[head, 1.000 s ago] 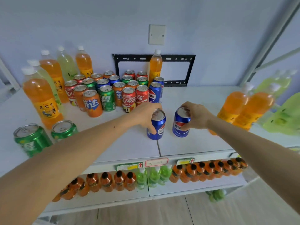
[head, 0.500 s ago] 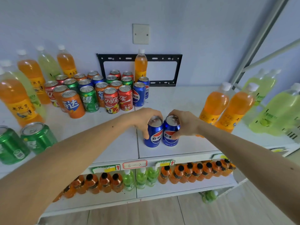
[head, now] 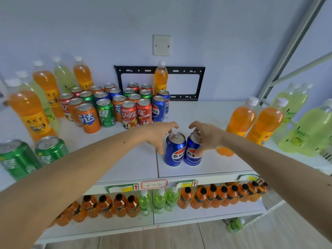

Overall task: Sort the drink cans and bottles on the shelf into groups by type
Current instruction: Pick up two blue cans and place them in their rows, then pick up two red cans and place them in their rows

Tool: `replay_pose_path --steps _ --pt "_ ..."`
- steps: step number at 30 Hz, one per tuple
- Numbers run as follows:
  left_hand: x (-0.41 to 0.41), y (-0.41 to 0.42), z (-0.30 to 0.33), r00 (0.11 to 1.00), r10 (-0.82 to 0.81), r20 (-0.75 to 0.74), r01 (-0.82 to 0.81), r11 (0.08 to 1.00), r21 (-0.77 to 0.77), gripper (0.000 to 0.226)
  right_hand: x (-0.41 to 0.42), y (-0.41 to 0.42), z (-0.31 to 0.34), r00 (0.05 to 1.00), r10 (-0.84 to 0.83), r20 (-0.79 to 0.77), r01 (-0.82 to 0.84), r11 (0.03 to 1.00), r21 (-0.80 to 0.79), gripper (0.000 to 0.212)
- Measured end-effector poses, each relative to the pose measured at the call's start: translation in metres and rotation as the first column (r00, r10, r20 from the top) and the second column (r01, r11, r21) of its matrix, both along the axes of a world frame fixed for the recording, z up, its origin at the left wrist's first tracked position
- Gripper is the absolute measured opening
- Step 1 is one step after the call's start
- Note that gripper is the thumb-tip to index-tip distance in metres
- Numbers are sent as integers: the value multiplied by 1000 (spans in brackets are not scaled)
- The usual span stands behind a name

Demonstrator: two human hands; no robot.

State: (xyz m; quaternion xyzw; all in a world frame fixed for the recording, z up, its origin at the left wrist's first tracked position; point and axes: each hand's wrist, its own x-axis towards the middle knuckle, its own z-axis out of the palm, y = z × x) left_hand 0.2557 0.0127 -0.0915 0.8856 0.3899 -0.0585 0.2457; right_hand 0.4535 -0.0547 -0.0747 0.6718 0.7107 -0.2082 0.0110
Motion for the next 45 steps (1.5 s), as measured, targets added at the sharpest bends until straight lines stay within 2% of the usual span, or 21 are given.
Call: replay_pose_path --steps 3,5,9,12,17,23,30,36,38,41,45 --pt "-24 6 11 999 2 -47 1 998 68 101 -5 8 22 1000 0 -25 1 1000 6 95" --pt "-42 12 16 997 14 -73 -6 993 117 95 -10 15 37 1000 15 -25 -15 1000 19 89" --pt "-77 27 16 992 92 -88 -67 965 254 83 -35 35 59 999 3 -51 6 986 164 74" --pt "-97 41 12 984 174 -46 -149 932 331 85 -58 58 64 998 6 -60 9 969 248 71" --pt "-107 66 1 945 321 58 -315 850 423 97 -89 106 46 996 89 14 -89 961 260 72" --pt "-100 104 -12 903 426 50 -396 782 481 115 -123 170 15 977 203 60 -212 946 246 84" --pt "-95 131 -31 887 460 25 -395 731 556 107 -133 213 -15 937 171 306 -234 955 182 87" --pt "-90 136 -35 861 508 -6 -401 688 605 99 -135 217 -31 884 116 454 -247 939 241 95" --pt "-90 133 -36 862 507 6 -405 682 609 98 -137 215 -30 894 104 437 -241 931 273 94" --pt "-91 123 -36 870 492 22 -411 702 582 98 -139 210 -29 923 140 359 -254 921 296 81" --pt "-103 102 -27 878 475 64 -440 746 500 88 -142 198 -21 935 162 315 -253 928 275 80"
